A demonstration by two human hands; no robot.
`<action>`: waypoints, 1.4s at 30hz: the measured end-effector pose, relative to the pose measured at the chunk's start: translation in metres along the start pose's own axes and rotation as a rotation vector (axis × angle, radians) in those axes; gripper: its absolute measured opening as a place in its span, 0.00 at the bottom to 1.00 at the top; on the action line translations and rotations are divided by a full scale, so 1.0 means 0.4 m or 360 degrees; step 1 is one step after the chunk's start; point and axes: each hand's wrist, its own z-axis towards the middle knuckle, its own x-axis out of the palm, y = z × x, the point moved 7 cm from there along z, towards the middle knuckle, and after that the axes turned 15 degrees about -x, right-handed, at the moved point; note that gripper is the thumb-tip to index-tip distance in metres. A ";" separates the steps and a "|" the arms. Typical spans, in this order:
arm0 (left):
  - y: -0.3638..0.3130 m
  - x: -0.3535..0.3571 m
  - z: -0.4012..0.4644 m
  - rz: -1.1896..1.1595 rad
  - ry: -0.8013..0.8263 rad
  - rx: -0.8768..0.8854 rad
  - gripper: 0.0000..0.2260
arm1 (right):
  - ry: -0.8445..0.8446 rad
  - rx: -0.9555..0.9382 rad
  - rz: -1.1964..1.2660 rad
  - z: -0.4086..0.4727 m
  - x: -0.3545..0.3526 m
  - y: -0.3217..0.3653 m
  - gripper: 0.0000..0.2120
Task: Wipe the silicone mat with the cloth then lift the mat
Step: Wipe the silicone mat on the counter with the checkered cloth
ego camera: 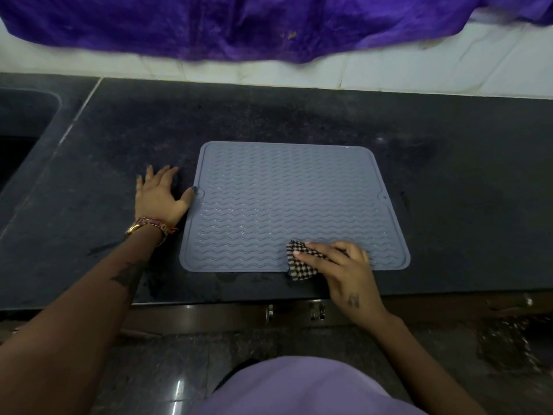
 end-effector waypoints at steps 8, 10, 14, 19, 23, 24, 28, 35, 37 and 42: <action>0.001 0.001 0.005 0.0025 0.0001 0.0008 0.34 | -0.0013 -0.0001 -0.0156 -0.063 -0.021 -0.009 0.24; 0.001 0.003 0.006 0.0025 0.0005 0.0011 0.34 | -0.0028 0.0040 -0.0115 -0.044 -0.033 -0.037 0.25; 0.001 0.002 0.004 0.0025 -0.0009 0.0015 0.34 | -0.0043 0.0107 -0.0185 -0.034 -0.049 -0.073 0.25; 0.004 0.006 0.008 0.0034 -0.0008 0.0009 0.33 | -0.0060 0.0030 -0.0071 0.001 -0.063 -0.109 0.21; 0.004 0.007 0.007 0.0029 -0.0011 0.0013 0.34 | -0.0010 0.0163 -0.0120 0.051 -0.044 -0.139 0.23; 0.004 0.006 0.008 0.0031 -0.0010 0.0014 0.34 | 0.0022 0.0180 -0.0127 0.058 -0.036 -0.142 0.25; 0.004 0.006 0.009 0.0047 0.0011 0.0006 0.34 | -0.0050 0.0095 -0.0049 0.084 -0.048 -0.172 0.23; -0.002 0.002 0.004 0.0041 0.0011 0.0003 0.34 | 0.0054 0.0214 -0.0097 0.132 -0.002 -0.217 0.24; -0.002 0.002 0.003 0.0034 0.0012 0.0001 0.34 | -0.0013 0.0185 0.0015 0.135 -0.012 -0.246 0.25; -0.001 0.002 0.003 0.0018 0.0014 0.0004 0.34 | 0.0049 0.0349 -0.0235 0.133 -0.002 -0.273 0.25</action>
